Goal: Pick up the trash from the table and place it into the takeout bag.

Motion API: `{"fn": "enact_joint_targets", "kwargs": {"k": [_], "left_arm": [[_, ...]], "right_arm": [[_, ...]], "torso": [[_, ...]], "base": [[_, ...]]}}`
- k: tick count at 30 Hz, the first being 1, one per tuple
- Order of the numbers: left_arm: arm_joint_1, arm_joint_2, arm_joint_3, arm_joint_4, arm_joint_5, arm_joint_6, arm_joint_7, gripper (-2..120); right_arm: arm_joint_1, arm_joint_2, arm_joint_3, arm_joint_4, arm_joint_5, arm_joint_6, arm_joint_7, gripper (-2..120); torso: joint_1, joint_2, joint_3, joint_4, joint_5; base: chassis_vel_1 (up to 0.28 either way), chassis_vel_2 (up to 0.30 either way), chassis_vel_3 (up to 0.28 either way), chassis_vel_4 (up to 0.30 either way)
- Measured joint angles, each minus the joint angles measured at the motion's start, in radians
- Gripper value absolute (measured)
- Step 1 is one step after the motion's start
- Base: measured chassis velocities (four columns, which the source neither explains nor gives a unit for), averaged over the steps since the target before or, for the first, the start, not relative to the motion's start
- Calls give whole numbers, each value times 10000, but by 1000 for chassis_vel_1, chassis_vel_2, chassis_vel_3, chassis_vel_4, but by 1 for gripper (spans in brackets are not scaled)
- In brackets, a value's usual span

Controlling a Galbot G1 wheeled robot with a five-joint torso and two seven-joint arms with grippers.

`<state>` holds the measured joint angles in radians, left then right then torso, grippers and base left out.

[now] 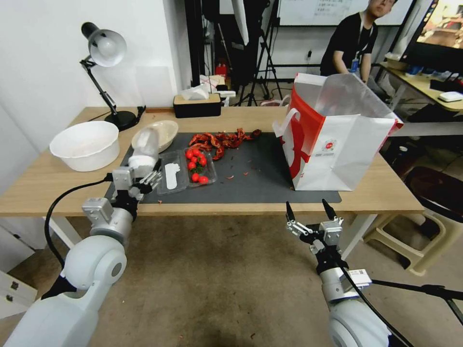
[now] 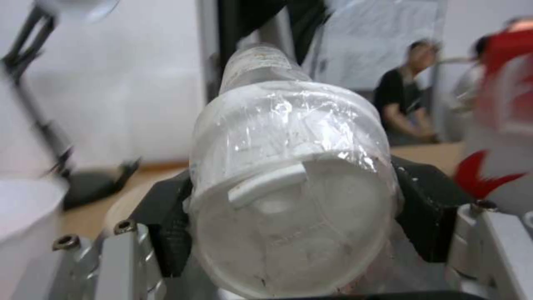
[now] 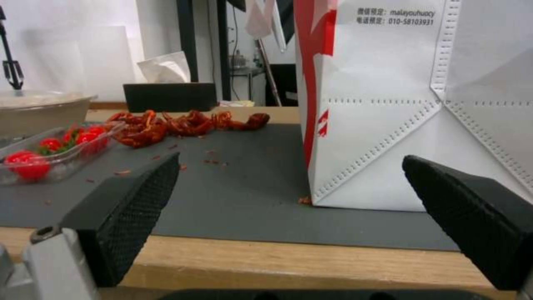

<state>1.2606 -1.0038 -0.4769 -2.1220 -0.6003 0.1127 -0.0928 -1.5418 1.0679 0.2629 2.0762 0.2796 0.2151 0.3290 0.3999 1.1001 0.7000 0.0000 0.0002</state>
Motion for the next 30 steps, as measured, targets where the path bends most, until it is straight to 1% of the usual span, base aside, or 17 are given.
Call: {"fn": "enact_joint_targets", "kwargs": {"k": [2, 3, 7, 8, 11, 12, 14, 15, 16, 18, 19, 22, 23, 26, 27, 29, 30], "left_arm": [[-433, 304, 180, 291, -299, -661, 889, 71], [-433, 304, 180, 291, -299, -661, 889, 71], [-1499, 719, 642, 762, -982, -1197, 1854, 71], [-1499, 719, 642, 762, -982, -1197, 1854, 71], [-2449, 1030, 1213, 1080, -1398, -1423, 2302, 71], [-2449, 1030, 1213, 1080, -1398, -1423, 2302, 71], [-3060, 1185, 1634, 1295, -1591, -1487, 2420, 71], [-3607, 1288, 2039, 1507, -1727, -1509, 2479, 71], [-3607, 1288, 2039, 1507, -1727, -1509, 2479, 71], [-4897, 1426, 3076, 1963, -1965, -1516, 2504, 71], [-4897, 1426, 3076, 1963, -1965, -1516, 2504, 71], [-6701, 1441, 4660, 2701, -2245, -1512, 2530, 71], [-6701, 1441, 4660, 2701, -2245, -1512, 2530, 71], [-8325, 1025, 5779, 3430, -2395, -1485, 2638, 71], [-8325, 1025, 5779, 3430, -2395, -1485, 2638, 71], [-9328, 523, 6416, 3942, -2447, -1475, 2735, 71], [-9328, 523, 6416, 3942, -2447, -1475, 2735, 71]], "right_arm": [[7, 23, -10, 4, 0, -12, -23, 100], [7, 23, -10, 4, 0, -12, -23, 100], [23, 76, -49, 7, -4, -16, -66, 100], [23, 76, -49, 7, -4, -16, -66, 100], [24, 87, -58, 8, -10, -16, -75, 100], [24, 87, -58, 8, -10, -16, -75, 100], [23, 85, -60, 10, -12, -17, -78, 100], [21, 81, -59, 27, -17, -21, -78, 100], [21, 81, -59, 27, -17, -21, -78, 100], [-5, 78, -55, 73, -33, -41, -77, 100], [-5, 78, -55, 73, -33, -41, -77, 100], [-76, 85, -15, 119, -67, -57, -72, 100], [-76, 85, -15, 119, -67, -57, -72, 100], [-132, 109, 29, 158, -97, -64, -57, 100], [-132, 109, 29, 158, -97, -64, -57, 100], [-148, 112, 47, 191, -123, -72, -47, 100], [-148, 112, 47, 191, -123, -72, -47, 100]], "torso": [[0, -1, 0, 0, -3], [0, -1, 0, 0, -3], [0, -1, 0, 0, -3], [0, -1, 0, 0, -3], [0, -1, 1, 0, -2], [0, -1, 1, 0, -2], [0, -1, 1, 1, -2], [1, -1, 1, 0, -4], [1, -1, 1, 0, -4], [0, -1, 1, -2, -1], [0, -1, 1, -2, -1], [1, -1, 1, -2, 0], [1, -1, 1, -2, 0], [1, -1, 2, 0, 2], [1, -1, 2, 0, 2], [1, -1, 2, 0, -1], [1, -1, 2, 0, -1]], "base": [[0, 0, 0, 0], [0, 0, 0, 0], [0, 0, 0, 0], [0, 0, 0, 0], [0, 0, 0, 0], [0, 0, 0, 0], [0, 0, 0, 0], [0, 0, 0, 0], [0, 0, 0, 0], [0, 0, 0, 0], [0, 0, 0, 0], [0, 0, 0, 0], [0, 0, 0, 0], [0, 0, 0, 0], [0, 0, 0, 0], [0, 0, 0, 0], [0, 0, 0, 0]]}}
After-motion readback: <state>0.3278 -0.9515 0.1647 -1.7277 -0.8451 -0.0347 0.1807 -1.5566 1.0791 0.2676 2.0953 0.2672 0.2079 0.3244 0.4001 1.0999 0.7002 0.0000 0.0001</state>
